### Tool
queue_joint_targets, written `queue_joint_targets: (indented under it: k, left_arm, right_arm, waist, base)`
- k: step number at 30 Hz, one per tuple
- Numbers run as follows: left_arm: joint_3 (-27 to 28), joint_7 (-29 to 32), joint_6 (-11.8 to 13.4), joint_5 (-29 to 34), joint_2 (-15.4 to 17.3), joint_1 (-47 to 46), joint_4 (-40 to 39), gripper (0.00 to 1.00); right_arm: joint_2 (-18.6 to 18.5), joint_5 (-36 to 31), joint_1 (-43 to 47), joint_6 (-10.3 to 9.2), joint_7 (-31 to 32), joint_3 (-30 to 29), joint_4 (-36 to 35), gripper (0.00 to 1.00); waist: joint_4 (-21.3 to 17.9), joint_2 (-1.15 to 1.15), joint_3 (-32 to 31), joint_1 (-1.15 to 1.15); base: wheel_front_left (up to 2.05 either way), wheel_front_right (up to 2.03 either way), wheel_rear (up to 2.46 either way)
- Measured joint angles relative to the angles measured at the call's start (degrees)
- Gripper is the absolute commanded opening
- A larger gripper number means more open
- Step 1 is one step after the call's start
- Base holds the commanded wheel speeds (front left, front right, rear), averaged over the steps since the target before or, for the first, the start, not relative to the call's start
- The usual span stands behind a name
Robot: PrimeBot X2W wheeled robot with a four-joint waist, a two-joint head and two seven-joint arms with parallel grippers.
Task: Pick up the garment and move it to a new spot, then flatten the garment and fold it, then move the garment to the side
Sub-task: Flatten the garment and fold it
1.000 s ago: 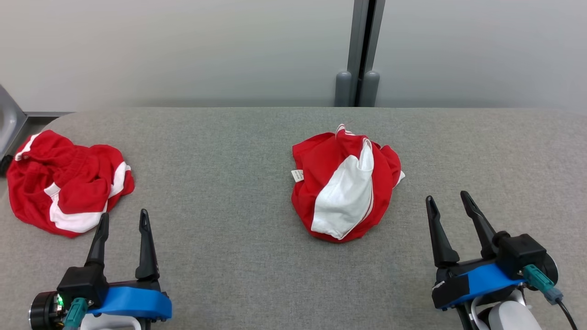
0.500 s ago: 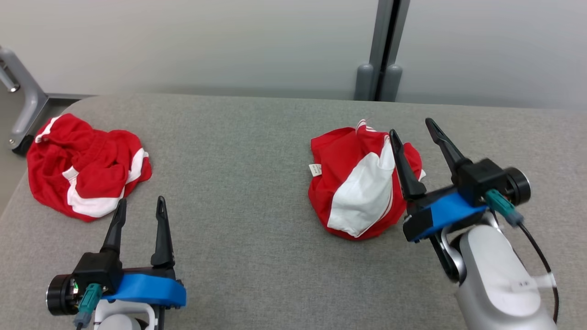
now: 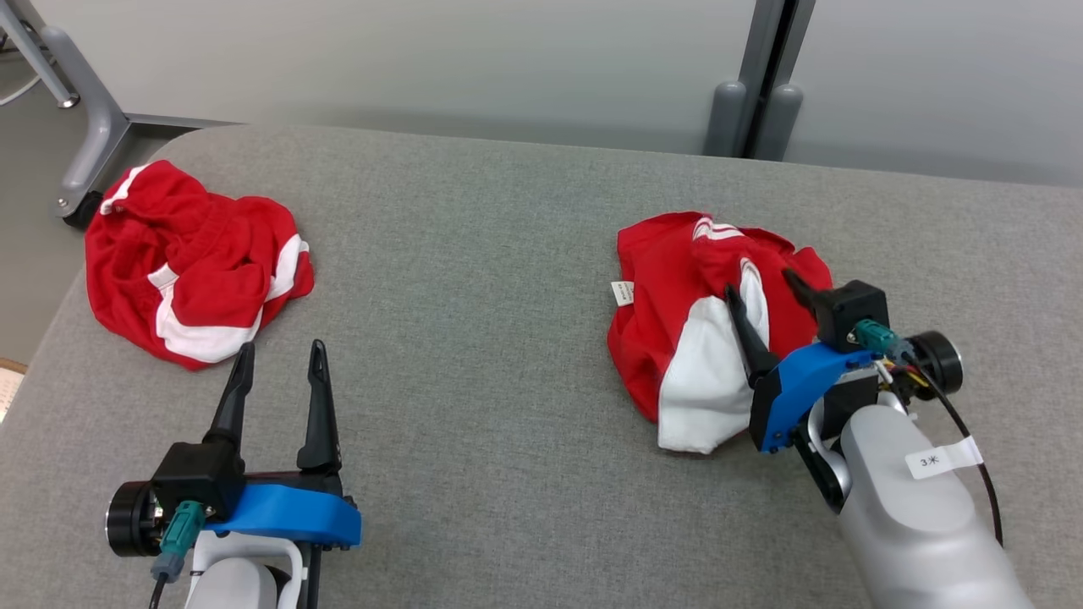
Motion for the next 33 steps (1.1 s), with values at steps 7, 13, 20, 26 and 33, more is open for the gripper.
queue_joint_targets:
  k: [7,13,20,26,33]
  left_arm:
    - [0.09,0.00,-0.40,-0.07,-0.13,-0.20,0.87,1.00]
    - [0.27,0.00,-0.43,0.11,-0.23,0.13,1.24,1.00]
    - [0.90,0.00,-0.42,0.98,-0.26,2.14,1.03,1.00]
    - [0.94,0.00,-0.43,1.03,-0.30,2.77,0.88,1.00]
    - [0.85,0.00,-0.49,1.01,-0.32,2.81,0.75,1.00]
  right_arm:
    - [0.03,3.78,-1.11,0.00,-1.22,2.50,6.47,0.00]
    - [0.02,6.66,-1.43,0.00,-2.97,1.21,5.32,0.00]
    - [0.03,12.38,6.82,0.00,-3.13,-4.98,-5.44,0.00]
    - [-0.05,13.47,16.42,0.00,-3.14,-12.09,-12.94,0.00]
    - [-0.03,15.26,25.62,0.00,-3.13,-21.06,-15.39,0.00]
  waist:
    - [0.02,0.00,0.03,0.00]
    - [-1.37,0.00,-1.16,0.00]
    - [-4.29,0.00,-2.75,0.00]
    - [-6.60,0.00,-3.37,0.00]
    - [-7.56,0.00,-2.99,0.00]
  base:
    - [0.00,0.00,0.00]
    - [0.00,0.00,0.00]
    - [0.00,0.00,0.00]
    - [0.00,0.00,0.00]
    - [0.00,0.00,0.00]
